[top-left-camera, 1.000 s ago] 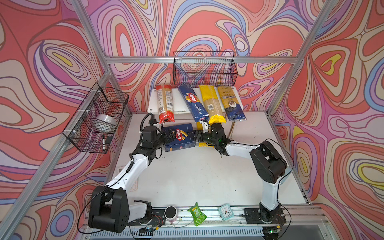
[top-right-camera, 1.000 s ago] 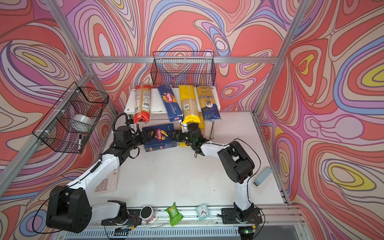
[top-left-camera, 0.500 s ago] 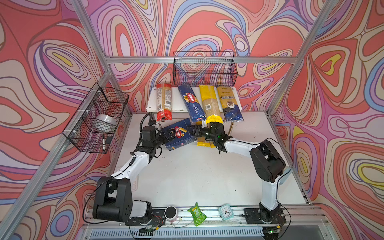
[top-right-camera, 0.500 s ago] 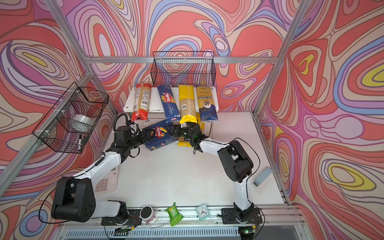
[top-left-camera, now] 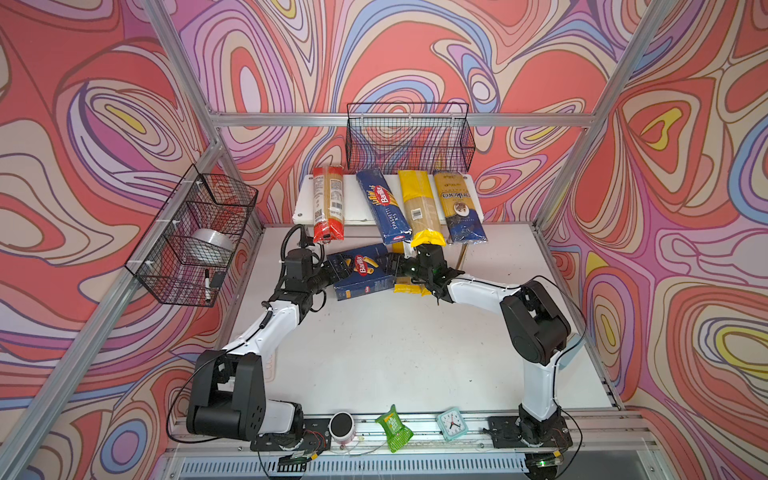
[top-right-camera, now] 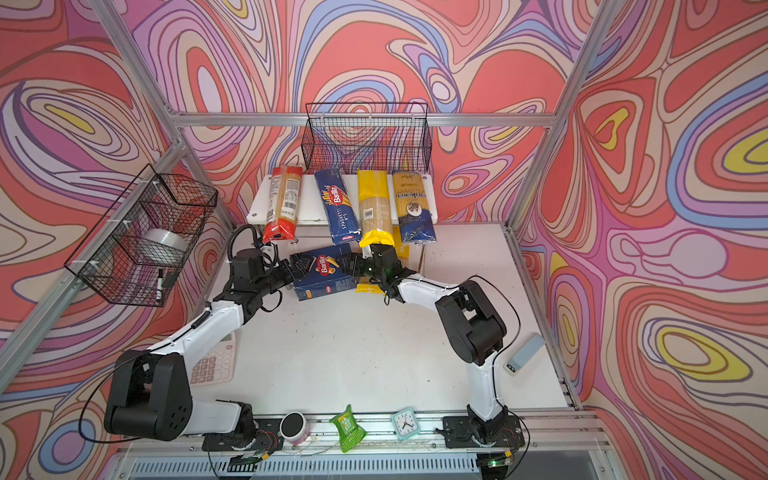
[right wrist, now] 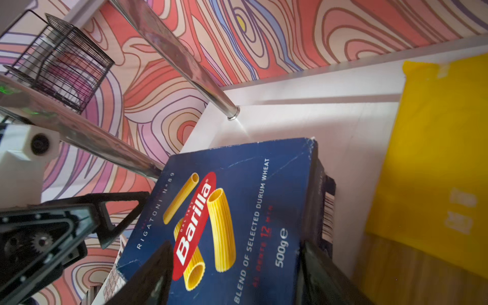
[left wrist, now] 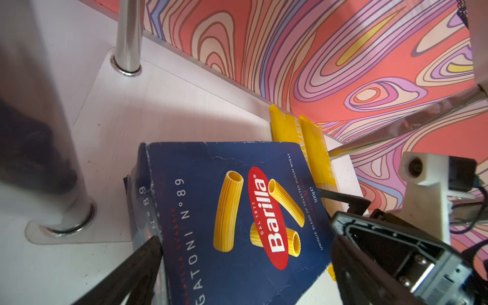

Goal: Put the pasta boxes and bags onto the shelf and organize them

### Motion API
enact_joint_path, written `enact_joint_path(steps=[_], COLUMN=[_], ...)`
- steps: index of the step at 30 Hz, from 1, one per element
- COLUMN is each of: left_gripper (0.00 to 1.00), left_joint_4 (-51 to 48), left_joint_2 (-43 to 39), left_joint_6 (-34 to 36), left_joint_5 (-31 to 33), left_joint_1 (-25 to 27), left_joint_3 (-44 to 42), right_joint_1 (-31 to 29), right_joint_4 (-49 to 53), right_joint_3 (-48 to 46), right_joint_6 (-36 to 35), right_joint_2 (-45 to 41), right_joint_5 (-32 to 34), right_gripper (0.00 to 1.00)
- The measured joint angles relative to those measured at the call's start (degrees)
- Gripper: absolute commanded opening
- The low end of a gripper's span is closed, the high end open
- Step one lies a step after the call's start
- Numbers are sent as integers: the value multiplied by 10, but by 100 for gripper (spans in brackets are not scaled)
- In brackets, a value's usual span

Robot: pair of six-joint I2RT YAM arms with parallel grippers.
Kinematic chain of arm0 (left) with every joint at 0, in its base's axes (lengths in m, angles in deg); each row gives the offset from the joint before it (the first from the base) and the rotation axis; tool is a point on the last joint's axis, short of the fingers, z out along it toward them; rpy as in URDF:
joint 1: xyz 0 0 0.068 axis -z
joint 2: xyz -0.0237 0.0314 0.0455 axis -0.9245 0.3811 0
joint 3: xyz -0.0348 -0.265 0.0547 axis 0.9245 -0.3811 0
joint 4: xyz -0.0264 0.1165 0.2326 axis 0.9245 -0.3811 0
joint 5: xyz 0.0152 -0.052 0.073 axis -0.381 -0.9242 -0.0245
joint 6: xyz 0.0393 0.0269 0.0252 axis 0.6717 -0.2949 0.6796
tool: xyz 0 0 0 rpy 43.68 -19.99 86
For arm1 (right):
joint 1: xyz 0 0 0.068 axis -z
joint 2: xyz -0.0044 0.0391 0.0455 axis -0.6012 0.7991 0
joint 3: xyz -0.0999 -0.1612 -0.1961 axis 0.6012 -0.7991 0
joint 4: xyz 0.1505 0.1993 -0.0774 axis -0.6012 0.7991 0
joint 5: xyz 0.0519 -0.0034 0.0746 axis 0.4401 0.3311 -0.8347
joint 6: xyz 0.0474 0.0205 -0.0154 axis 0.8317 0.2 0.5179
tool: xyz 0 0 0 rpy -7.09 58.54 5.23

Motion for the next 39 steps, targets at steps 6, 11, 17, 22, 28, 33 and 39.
enact_joint_path(steps=[6, 11, 17, 22, 28, 33, 39], left_gripper=[100, 100, 100, 100, 100, 100, 100], left_joint_4=[2, 7, 10, 10, 8, 0, -38], left_joint_2=[5, 5, 5, 5, 4, -8, -64], left_joint_6=[0, 0, 0, 0, 5, 5, 17], left_joint_5=[1, -2, -4, -4, -5, -6, 0], left_joint_1=[2, 4, 4, 4, 4, 3, 3], left_joint_3=[8, 12, 12, 12, 12, 3, -29], right_joint_1=[0, 0, 0, 0, -8, -41, -82], right_joint_4=[47, 79, 112, 125, 118, 110, 59], right_joint_3=[23, 24, -2, -48, -129, -145, -152], right_joint_6=[-9, -27, -56, -71, -77, -90, -94], right_joint_2=[-2, -23, -77, -114, -169, -174, -159], right_joint_5=[13, 29, 43, 11, -28, -51, -78], right_gripper=[80, 80, 77, 70, 61, 55, 48])
